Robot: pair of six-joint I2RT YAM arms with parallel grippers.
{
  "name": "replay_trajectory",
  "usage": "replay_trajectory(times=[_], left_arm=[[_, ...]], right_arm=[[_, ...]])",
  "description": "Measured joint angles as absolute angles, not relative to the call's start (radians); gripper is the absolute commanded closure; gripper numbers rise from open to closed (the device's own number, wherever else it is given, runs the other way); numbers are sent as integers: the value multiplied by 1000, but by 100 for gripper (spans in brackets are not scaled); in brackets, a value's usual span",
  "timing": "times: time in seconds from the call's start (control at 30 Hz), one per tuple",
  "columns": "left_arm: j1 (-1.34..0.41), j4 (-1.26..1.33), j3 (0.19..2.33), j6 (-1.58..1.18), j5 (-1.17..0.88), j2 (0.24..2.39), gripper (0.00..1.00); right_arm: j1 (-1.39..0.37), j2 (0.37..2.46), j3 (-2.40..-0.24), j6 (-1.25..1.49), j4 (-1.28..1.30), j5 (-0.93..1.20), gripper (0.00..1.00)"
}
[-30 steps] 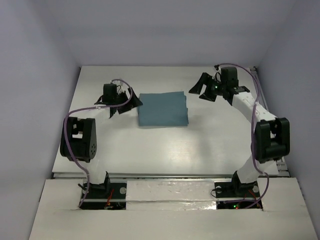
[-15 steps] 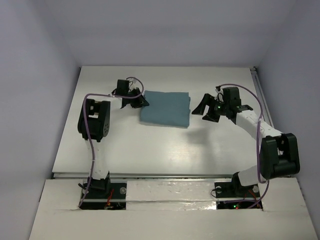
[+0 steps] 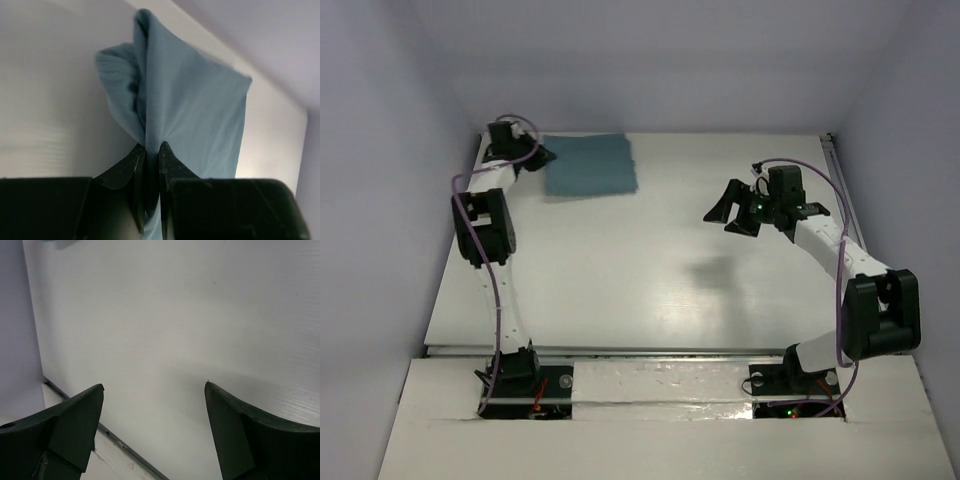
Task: Fold and stack the t-shirts
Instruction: Put the neatly folded tshirt into the corner of the board with the left arm
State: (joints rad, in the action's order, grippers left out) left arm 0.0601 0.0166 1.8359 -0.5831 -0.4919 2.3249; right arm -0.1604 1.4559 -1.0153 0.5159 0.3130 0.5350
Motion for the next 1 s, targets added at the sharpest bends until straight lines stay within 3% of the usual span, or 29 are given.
replay_trajectory(times=[0.27, 0.47, 0.53, 0.57, 0.6, 0.67, 0.73, 1.0], left_arm=[[407, 141, 1607, -640, -365, 2258, 100], [392, 252, 1441, -738, -266, 2191, 98], [396, 284, 1386, -786, -231, 2170, 84], [399, 299, 1371, -798, -220, 2164, 72], [399, 310, 1359, -810, -207, 2159, 41], [396, 363, 1343, -851, -209, 2143, 1], [393, 376, 1337, -861, -186, 2107, 1], [382, 373, 1108, -847, -136, 1883, 1]], right_arm=[[-160, 1406, -1004, 516, 334, 575, 14], [-165, 1361, -995, 516, 370, 599, 14], [-165, 1339, -982, 514, 377, 603, 14], [-165, 1328, -975, 511, 390, 603, 13], [-165, 1318, -967, 508, 400, 603, 12], [-165, 1301, -955, 500, 422, 602, 6], [-165, 1285, -949, 488, 450, 601, 1], [-165, 1260, -949, 464, 472, 600, 0]])
